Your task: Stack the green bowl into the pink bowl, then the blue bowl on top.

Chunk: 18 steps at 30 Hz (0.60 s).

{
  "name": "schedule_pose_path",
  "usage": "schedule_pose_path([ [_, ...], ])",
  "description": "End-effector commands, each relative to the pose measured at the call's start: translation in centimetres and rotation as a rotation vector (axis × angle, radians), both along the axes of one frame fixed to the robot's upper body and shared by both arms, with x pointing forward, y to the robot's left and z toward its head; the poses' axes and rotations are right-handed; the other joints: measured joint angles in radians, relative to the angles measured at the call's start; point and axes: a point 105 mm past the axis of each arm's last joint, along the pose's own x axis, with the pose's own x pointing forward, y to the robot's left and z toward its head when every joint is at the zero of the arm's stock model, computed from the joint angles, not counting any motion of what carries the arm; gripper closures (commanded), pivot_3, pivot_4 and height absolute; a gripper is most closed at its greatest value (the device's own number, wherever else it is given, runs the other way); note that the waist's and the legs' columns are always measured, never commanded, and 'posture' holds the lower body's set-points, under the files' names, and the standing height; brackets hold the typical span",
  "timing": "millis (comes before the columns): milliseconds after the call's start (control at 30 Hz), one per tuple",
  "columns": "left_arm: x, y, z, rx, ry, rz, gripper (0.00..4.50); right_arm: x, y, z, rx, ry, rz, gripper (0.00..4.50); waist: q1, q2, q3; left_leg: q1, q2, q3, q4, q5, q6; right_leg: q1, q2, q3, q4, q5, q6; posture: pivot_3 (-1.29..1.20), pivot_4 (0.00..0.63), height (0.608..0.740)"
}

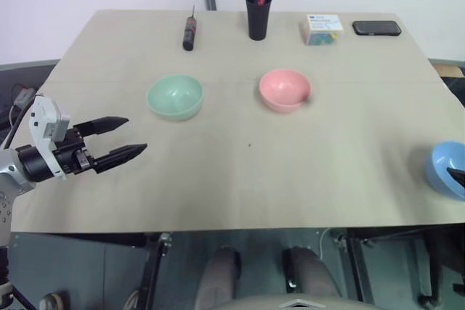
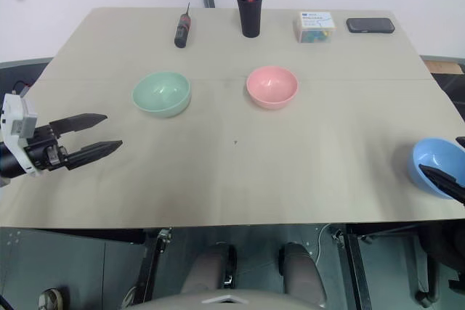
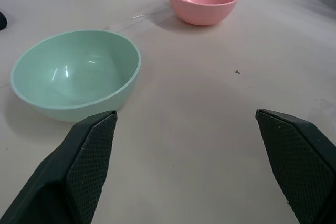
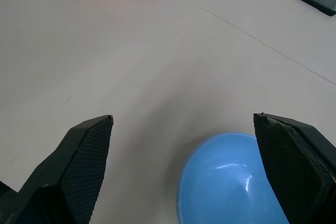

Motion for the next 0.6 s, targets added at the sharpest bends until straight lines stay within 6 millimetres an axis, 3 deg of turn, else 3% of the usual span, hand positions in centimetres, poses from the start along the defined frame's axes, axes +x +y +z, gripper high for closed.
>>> schedule_pose_path([
  [33, 0.2, -0.7, 1.2, 0.001, -0.044, -0.025, 0.02, 0.4, 0.4, 1.0, -0.020, -0.036, 0.018, 0.00, 0.000, 0.000, 0.000, 0.000, 0.000, 0.000, 0.000, 0.000, 0.000, 0.000, 0.000, 0.000, 0.000, 0.000, 0.000, 0.00, 0.150, 0.740],
  [133, 0.5, -2.5, 1.6, -0.035, -0.074, -0.070, 0.02, 1.5, 1.3, 0.4, -0.003, -0.040, 0.053, 0.00, 0.000, -0.001, 0.000, 0.000, 0.000, 0.000, 0.000, 0.000, 0.000, 0.000, 0.000, 0.000, 0.000, 0.000, 0.000, 0.00, 0.150, 0.740],
  [367, 0.4, -4.2, 1.7, -0.057, -0.101, -0.100, 0.02, 2.9, 2.4, 0.1, 0.013, -0.074, 0.086, 0.00, 0.000, -0.001, 0.000, 0.000, 0.000, 0.000, 0.000, 0.000, 0.000, 0.000, 0.000, 0.001, 0.001, 0.000, 0.000, 0.00, 0.150, 0.740],
  [600, 0.9, -7.8, 1.5, -0.094, -0.151, -0.178, 0.02, 6.0, 5.0, -1.6, -0.058, -0.098, 0.071, 0.00, 0.000, -0.001, 0.000, 0.000, 0.000, 0.000, 0.001, 0.000, 0.000, 0.000, 0.000, 0.001, 0.002, 0.000, 0.000, 0.00, 0.150, 0.740],
])
